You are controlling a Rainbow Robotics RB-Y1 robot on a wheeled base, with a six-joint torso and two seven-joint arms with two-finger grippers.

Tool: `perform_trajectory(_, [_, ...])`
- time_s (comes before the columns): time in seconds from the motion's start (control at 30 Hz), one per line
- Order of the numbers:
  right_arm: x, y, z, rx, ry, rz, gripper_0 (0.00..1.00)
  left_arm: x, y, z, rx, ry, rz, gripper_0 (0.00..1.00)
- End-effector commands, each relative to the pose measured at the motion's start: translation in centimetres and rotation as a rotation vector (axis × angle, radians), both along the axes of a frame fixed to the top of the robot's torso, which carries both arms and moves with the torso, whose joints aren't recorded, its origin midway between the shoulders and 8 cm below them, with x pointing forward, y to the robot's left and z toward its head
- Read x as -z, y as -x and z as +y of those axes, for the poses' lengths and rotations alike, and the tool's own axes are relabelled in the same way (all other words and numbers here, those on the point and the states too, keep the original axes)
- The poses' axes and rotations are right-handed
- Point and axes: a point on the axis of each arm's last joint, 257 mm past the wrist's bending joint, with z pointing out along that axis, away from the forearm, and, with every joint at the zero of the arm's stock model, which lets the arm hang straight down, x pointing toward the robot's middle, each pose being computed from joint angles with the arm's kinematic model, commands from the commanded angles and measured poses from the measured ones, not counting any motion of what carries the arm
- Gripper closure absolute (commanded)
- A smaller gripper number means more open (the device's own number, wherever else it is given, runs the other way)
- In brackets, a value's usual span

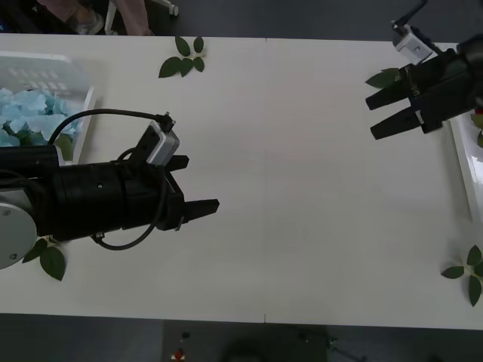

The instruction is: Put the red flowers into the right box and the blue flowers into the left box

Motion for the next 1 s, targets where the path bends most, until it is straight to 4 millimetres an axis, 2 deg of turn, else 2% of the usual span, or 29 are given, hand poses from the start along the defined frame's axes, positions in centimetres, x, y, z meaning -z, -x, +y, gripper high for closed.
perform_trajectory(0.03, [-0.2,1.6,3.8,-0.056,-0.115,-0.057,0.23,-0.9,0.0,0.0,0.012,-0.006,-0.037,0.0])
perform_trajectory(0.43, [0.7,5.2,11.8,-0.169,-0.227,-0.167,0.23,-0.9,0.0,0.0,0.012,-0.006,-0.037,0.0])
perform_trajectory(0.67, [0.4,6.4,14.2,-0.191,-0.28,-0.182,0.23,-0.9,0.0,0.0,0.012,-0.006,-0.037,0.0])
perform_trajectory(0.8, [0.0,5.6,14.4,-0.163,-0.292,-0.203,0.23,-0.9,0.0,0.0,0.012,-0.006,-0.037,0.0])
perform_trajectory(0.9, [0.0,3.7,14.3,-0.111,-0.281,-0.254,0.23,-0.9,0.0,0.0,0.012,-0.006,-0.037,0.0])
perform_trajectory(1.0, [-0.3,3.1,14.4,-0.091,-0.286,-0.273,0.23,-0.9,0.0,0.0,0.012,-0.006,-0.037,0.0])
